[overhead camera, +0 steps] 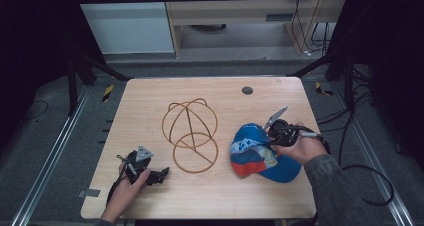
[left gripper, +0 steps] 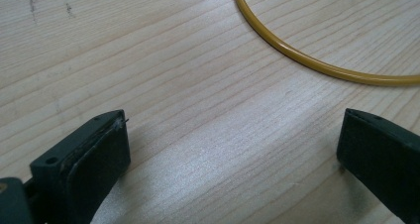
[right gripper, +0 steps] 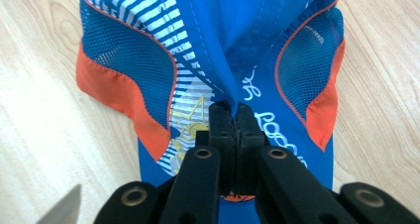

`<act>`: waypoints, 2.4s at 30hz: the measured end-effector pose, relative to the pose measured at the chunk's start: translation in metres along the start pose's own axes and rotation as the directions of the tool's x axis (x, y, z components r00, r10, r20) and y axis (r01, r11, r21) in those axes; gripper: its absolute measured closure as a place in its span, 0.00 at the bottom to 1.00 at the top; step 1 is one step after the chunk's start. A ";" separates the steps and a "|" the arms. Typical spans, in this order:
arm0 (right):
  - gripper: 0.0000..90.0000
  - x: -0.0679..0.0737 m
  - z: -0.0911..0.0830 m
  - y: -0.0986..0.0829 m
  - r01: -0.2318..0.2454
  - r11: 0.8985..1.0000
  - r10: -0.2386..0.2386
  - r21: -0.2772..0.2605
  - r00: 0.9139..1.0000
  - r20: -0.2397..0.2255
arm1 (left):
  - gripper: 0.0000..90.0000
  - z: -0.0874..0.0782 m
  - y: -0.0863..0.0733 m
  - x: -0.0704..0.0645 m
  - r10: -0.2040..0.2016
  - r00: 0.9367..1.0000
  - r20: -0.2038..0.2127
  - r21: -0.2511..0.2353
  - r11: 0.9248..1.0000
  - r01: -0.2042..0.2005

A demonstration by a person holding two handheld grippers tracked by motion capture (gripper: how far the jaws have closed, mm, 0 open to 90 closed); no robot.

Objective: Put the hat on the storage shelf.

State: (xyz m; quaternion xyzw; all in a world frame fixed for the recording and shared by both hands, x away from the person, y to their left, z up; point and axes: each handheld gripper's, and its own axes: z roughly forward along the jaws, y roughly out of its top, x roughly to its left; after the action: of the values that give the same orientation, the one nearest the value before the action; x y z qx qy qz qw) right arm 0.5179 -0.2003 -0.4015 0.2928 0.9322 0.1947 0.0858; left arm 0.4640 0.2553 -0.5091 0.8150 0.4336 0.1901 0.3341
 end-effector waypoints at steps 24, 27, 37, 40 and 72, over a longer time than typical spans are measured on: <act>1.00 -0.001 -0.101 0.036 0.044 0.987 -0.039 -0.152 0.999 0.036 | 0.00 0.000 0.000 -0.001 -0.004 1.000 -0.001 -0.004 1.000 0.004; 1.00 -0.002 -0.113 0.041 0.056 0.985 -0.049 -0.164 0.998 0.045 | 0.00 0.000 0.000 -0.001 0.000 1.000 -0.002 -0.004 1.000 0.000; 1.00 0.001 -0.147 0.052 0.079 0.968 -0.063 -0.240 0.995 0.071 | 0.00 0.000 0.000 -0.001 0.000 1.000 -0.002 -0.003 1.000 0.000; 1.00 0.005 -0.158 0.057 0.095 0.958 -0.073 -0.272 0.993 0.088 | 0.00 0.000 0.000 -0.001 0.000 1.000 -0.002 -0.003 1.000 0.000; 1.00 0.039 -0.192 0.123 0.198 0.882 -0.145 -0.427 0.977 0.155 | 0.00 0.000 0.000 -0.001 -0.005 1.000 0.000 -0.003 1.000 0.005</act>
State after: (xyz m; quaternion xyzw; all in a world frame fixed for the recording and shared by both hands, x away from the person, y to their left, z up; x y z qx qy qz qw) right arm 0.4965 -0.1452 -0.1776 0.1930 0.8794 0.3744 0.2217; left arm 0.4631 0.2545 -0.5091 0.8134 0.4352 0.1902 0.3358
